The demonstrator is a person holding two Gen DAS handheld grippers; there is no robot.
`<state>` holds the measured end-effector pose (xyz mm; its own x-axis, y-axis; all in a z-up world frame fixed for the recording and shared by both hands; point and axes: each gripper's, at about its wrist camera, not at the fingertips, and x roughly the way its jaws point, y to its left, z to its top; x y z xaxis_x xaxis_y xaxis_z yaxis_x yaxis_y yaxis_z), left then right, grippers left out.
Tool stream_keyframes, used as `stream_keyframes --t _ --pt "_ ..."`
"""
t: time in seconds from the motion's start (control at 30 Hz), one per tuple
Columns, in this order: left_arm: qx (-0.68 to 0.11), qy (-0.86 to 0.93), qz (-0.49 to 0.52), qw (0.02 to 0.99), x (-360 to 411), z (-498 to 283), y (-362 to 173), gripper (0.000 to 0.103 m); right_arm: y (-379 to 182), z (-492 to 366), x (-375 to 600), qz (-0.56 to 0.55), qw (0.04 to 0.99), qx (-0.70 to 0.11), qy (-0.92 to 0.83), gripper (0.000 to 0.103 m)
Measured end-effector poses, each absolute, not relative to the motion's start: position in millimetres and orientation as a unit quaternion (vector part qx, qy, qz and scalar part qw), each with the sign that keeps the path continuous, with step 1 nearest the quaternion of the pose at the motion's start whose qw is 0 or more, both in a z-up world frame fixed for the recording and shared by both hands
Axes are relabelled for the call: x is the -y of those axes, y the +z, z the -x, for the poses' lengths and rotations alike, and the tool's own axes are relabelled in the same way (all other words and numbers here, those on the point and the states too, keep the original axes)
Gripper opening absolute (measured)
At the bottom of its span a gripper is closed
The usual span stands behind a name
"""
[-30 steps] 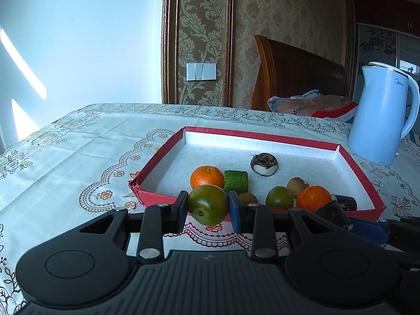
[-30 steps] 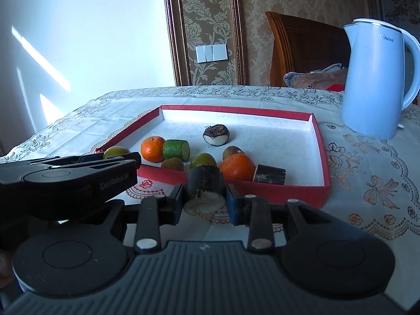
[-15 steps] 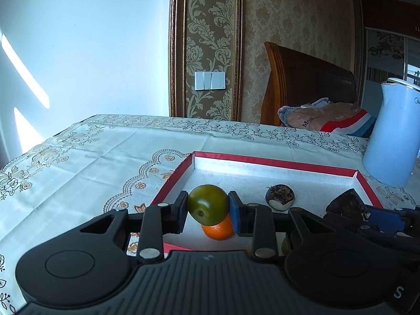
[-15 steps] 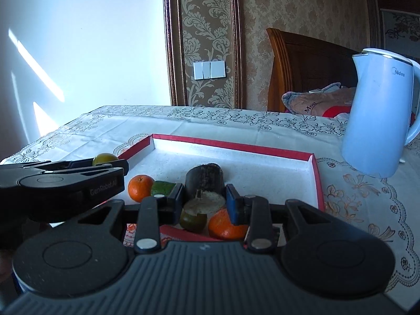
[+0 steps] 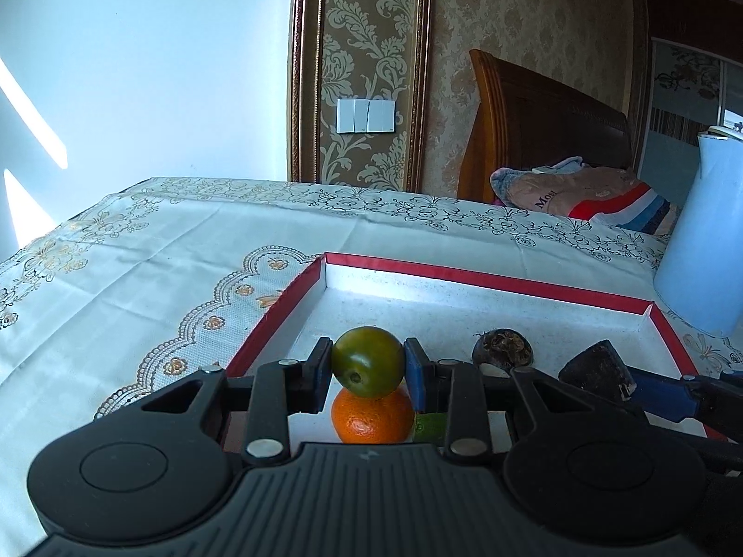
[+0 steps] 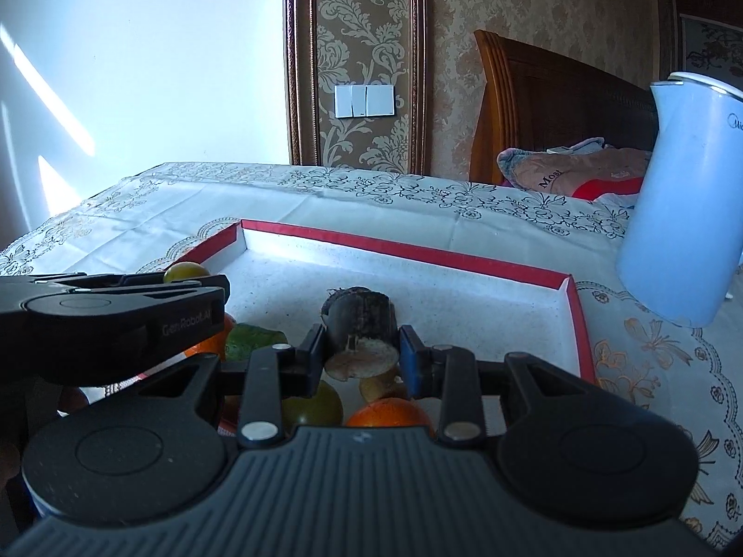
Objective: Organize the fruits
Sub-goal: 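Lower the tomato and cylinder into the box and open both grippers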
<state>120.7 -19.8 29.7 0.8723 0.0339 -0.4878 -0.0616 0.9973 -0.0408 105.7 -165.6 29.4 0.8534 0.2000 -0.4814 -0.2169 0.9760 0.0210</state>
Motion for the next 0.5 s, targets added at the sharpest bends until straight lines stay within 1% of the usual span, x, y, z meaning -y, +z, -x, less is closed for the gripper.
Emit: stream_keyframes --t 0.3,0.5 --pt "-0.254 0.017 0.032 0.966 21 -133 23 0.032 20 -121 167 0.008 0.959 -0.264 0.105 0.032" --pt "-0.249 0.023 0.023 0.968 24 -134 20 0.032 15 -123 165 0.005 0.962 -0.252 0.105 0.032"
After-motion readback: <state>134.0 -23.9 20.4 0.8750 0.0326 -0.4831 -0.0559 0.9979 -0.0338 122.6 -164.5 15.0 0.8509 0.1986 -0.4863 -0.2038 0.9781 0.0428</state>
